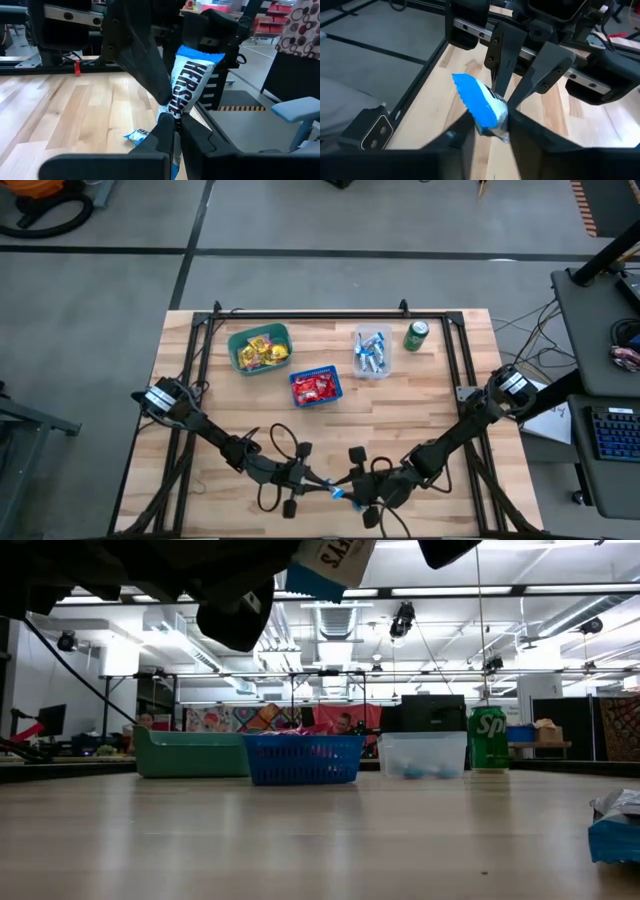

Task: Sort candy
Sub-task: Put the hersheys bar into the transparent bin

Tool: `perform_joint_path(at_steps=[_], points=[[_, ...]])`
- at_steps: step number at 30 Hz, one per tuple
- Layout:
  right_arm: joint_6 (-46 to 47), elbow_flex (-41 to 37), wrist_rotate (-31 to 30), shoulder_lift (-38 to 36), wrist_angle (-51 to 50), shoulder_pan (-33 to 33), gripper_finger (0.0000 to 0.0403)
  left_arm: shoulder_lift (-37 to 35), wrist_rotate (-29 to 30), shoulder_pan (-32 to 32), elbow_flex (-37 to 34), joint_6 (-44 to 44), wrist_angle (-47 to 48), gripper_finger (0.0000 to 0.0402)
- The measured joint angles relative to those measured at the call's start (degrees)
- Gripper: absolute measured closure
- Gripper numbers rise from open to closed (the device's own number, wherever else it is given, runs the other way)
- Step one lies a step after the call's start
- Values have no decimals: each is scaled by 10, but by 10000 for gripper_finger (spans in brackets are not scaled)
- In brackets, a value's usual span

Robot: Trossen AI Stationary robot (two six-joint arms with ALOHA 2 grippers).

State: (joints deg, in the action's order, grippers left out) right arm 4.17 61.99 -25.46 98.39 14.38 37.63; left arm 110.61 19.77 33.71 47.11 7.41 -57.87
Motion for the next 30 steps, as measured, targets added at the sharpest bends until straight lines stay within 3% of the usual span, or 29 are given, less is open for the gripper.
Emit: perform_joint_path(at_steps=[4, 10, 16, 19, 23, 27, 30], points=[[-16, 1, 1, 0, 0, 0, 377, 0, -2, 0, 0, 0, 0, 397], [-12, 1, 2, 0, 0, 0, 386, 0, 2, 0, 0, 6, 1, 366], [1, 2, -10, -24, -33, -3, 388, -9, 12, -1, 0, 6, 37, 306], [42, 13, -41, -58, -124, -17, 389, -32, 14, -1, -1, 13, 109, 279], [137, 42, -121, -103, -325, -64, 389, -81, 17, -1, -1, 45, 223, 259], [230, 65, -133, -139, -494, -154, 389, -130, 38, -1, 0, 81, 333, 256], [263, 64, -141, -153, -557, -242, 390, -161, 41, -1, 0, 96, 385, 258]])
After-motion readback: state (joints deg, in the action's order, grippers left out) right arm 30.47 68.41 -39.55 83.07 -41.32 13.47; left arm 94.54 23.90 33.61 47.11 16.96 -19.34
